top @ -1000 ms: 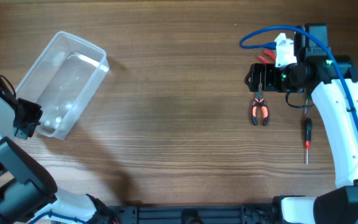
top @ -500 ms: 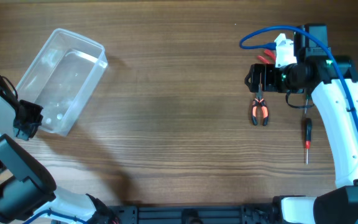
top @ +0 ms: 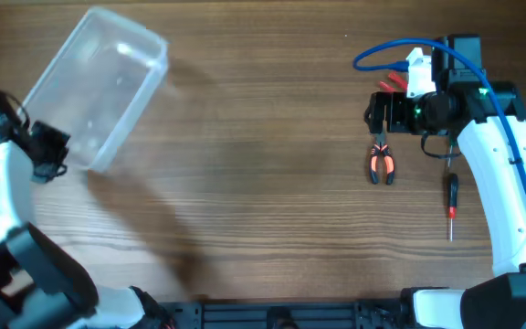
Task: Pack container
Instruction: 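Drag the container to the table center and release it with the left gripper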
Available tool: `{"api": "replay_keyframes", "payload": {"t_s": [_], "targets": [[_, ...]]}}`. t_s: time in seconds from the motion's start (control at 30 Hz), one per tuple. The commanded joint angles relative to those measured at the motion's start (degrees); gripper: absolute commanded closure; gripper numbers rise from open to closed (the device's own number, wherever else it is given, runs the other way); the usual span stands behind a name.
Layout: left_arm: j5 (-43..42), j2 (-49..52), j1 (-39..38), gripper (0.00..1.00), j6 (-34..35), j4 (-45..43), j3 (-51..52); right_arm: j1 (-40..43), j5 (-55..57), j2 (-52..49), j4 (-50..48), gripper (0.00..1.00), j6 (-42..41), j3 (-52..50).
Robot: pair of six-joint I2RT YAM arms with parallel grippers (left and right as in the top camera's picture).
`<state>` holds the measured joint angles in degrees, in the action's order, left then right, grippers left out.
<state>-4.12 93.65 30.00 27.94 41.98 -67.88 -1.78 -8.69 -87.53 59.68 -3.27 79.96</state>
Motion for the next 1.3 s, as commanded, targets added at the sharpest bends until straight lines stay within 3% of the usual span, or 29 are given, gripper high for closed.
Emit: {"api": "replay_keyframes", "payload": {"t_s": [0.0,0.23,0.37,0.7,0.97,1.0,1.03,1.07,1.1,1.27], "targets": [[-4.4,-8.2,-8.0,0.96,-5.5,-1.2,-0.9,0.2,7.3,2.6,-1.4,0.00,-4.0,1.2],[-5.2,-9.9,-28.6,0.96,-19.2,-0.7,-0.9,6.0,10.6,8.8,-1.8,0.00,-12.9,3.5],[-4.6,-4.7,-37.4,0.96,-20.3,-0.9,-0.9,12.0,8.7,10.3,0.0,0.00,-13.2,3.5],[-4.5,9.7,-40.3,0.96,-20.3,-4.2,-0.9,12.8,8.7,10.1,5.0,0.00,-9.5,3.4],[-3.5,12.1,-40.2,0.82,-20.2,-6.1,-0.9,12.8,8.7,10.1,6.3,0.00,-7.2,3.4],[-3.5,11.6,-40.1,0.77,-20.2,-6.6,-0.9,12.8,8.7,10.1,6.4,0.00,-7.2,3.4],[-3.5,11.0,-39.9,0.58,-20.2,-7.1,-0.9,12.8,8.7,10.1,6.4,0.00,-7.2,3.4],[-3.5,10.4,-39.8,0.33,-20.3,-7.2,-1.1,12.8,8.7,10.1,6.3,0.00,-7.3,3.4],[-3.5,9.9,-39.8,0.00,-20.2,-7.5,-1.3,12.8,8.7,10.1,6.4,0.00,-7.2,3.4],[-2.3,5.8,-39.8,0.00,-20.2,-8.3,-5.9,12.8,8.2,10.1,6.6,0.00,-5.0,3.5]]}}
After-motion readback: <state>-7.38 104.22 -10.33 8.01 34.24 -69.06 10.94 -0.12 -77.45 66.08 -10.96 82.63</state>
